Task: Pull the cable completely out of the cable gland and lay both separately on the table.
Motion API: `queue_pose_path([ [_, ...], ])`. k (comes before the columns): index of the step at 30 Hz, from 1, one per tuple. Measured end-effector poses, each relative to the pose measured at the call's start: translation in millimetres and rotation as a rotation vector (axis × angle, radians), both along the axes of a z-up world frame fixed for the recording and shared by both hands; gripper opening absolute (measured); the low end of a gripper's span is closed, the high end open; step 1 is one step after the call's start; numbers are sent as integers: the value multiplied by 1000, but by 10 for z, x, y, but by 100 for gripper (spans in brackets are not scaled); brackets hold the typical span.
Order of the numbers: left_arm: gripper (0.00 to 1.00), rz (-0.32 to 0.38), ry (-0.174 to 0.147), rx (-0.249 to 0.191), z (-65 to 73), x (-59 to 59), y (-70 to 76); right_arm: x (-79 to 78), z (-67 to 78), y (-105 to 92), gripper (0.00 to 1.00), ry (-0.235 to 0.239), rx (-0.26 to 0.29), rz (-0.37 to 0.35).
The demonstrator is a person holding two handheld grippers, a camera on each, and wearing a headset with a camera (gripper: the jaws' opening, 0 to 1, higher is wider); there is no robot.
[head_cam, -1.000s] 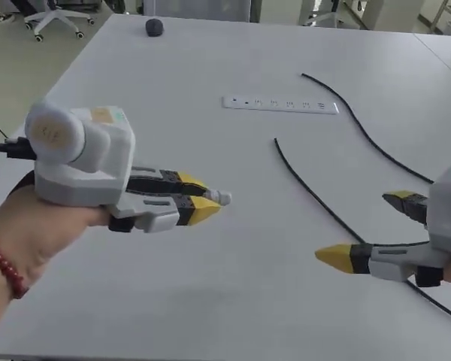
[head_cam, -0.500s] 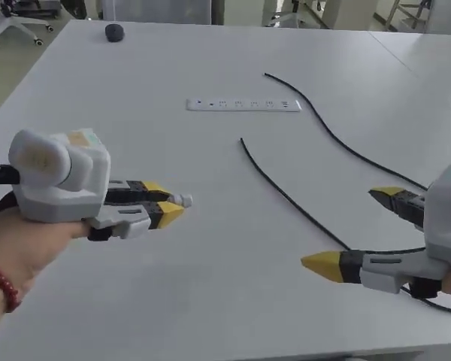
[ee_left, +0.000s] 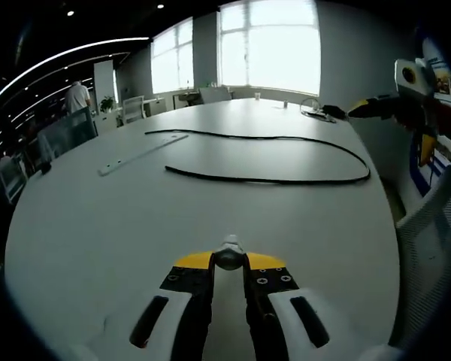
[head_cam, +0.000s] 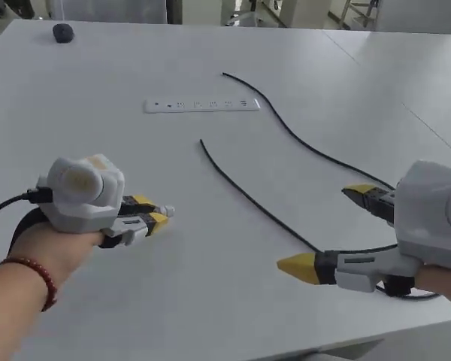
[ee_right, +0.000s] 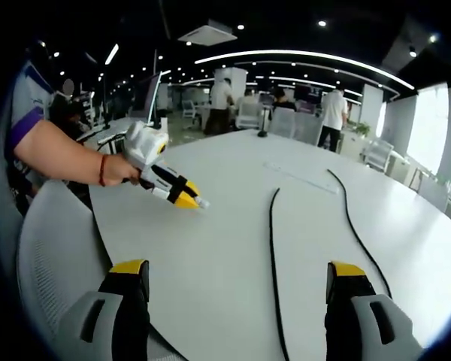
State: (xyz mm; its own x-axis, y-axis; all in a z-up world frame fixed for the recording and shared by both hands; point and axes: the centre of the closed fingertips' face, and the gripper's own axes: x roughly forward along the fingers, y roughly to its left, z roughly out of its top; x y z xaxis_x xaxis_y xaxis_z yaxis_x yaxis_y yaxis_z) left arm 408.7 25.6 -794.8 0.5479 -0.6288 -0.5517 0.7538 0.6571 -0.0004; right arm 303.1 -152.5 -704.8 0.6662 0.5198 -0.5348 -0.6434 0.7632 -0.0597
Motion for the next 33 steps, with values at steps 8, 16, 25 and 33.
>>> queue_pose_path([
  [8,16,12,32,22,-167,6,19,4,1,-49,99,7,8,-11],
  [16,17,2,36,39,-253,-60,46,8,32,-34,99,0,15,-16],
  [25,27,11,33,32,-261,-75,86,-26,35,-44,99,-1,11,-15],
  [33,34,28,13,-15,-82,-162,158,-43,29,9,99,-1,17,-5],
])
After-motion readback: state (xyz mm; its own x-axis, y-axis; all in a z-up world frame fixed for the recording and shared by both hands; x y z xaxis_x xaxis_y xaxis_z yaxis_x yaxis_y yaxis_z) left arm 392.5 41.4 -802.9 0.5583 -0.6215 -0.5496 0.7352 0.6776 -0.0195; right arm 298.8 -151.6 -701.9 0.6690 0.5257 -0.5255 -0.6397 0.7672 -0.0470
